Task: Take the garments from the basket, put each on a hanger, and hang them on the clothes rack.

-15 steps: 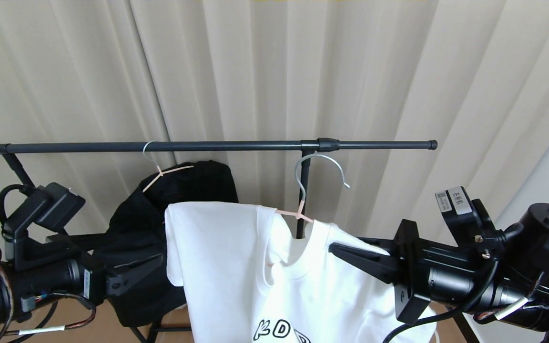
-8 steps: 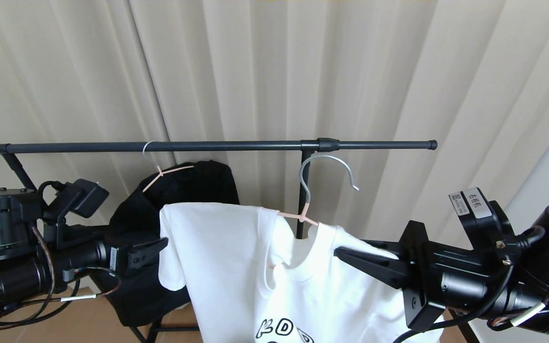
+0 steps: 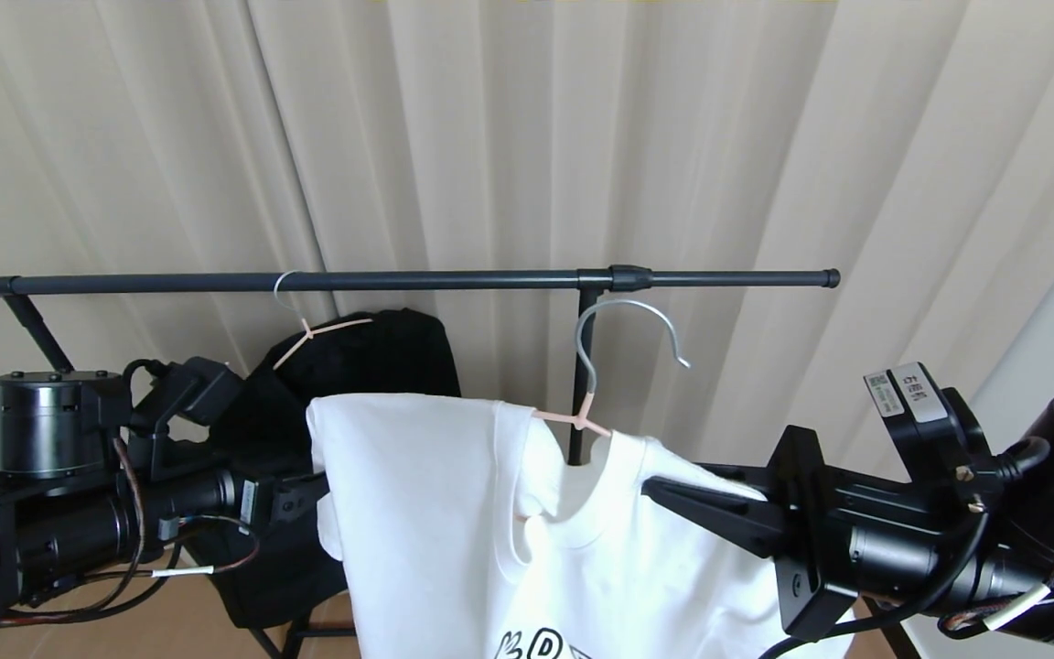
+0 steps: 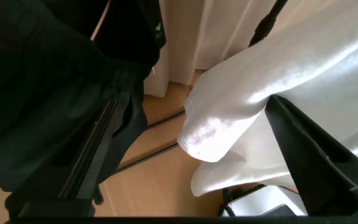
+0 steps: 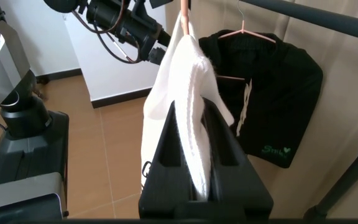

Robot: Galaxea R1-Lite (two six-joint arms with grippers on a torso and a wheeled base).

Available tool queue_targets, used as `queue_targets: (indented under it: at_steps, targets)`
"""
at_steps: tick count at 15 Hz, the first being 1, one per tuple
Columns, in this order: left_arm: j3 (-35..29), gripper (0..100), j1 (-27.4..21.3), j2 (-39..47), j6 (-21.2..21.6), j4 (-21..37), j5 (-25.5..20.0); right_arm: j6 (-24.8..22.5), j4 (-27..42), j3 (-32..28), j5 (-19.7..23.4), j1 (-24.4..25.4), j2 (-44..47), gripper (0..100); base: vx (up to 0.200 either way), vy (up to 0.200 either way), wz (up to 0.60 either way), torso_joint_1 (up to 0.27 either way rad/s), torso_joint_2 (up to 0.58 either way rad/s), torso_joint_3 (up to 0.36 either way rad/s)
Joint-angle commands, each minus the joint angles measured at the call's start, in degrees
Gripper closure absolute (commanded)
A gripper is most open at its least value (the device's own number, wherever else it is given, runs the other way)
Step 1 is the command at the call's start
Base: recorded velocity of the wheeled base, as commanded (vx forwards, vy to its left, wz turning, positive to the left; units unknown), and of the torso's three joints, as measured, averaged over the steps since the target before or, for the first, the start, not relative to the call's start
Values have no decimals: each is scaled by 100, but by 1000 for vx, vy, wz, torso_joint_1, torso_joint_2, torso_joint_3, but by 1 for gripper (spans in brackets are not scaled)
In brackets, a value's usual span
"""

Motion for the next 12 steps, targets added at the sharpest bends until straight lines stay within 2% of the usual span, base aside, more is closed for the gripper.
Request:
queue_targets:
  at_steps: [1, 7, 12]
  targets:
    - [-29, 100, -95, 83, 13, -1, 6, 0, -1, 8, 1, 4, -4, 100, 0, 0, 0, 0, 0, 0]
    - [-38, 100, -130, 83, -5, -1, 6, 0, -1, -1, 1, 4, -12, 100, 0, 0, 0, 0, 0, 0]
    - [15, 100, 143, 74, -5, -1, 14, 0, -1, -18, 1, -4, -83, 100, 0, 0, 0, 0, 0, 0]
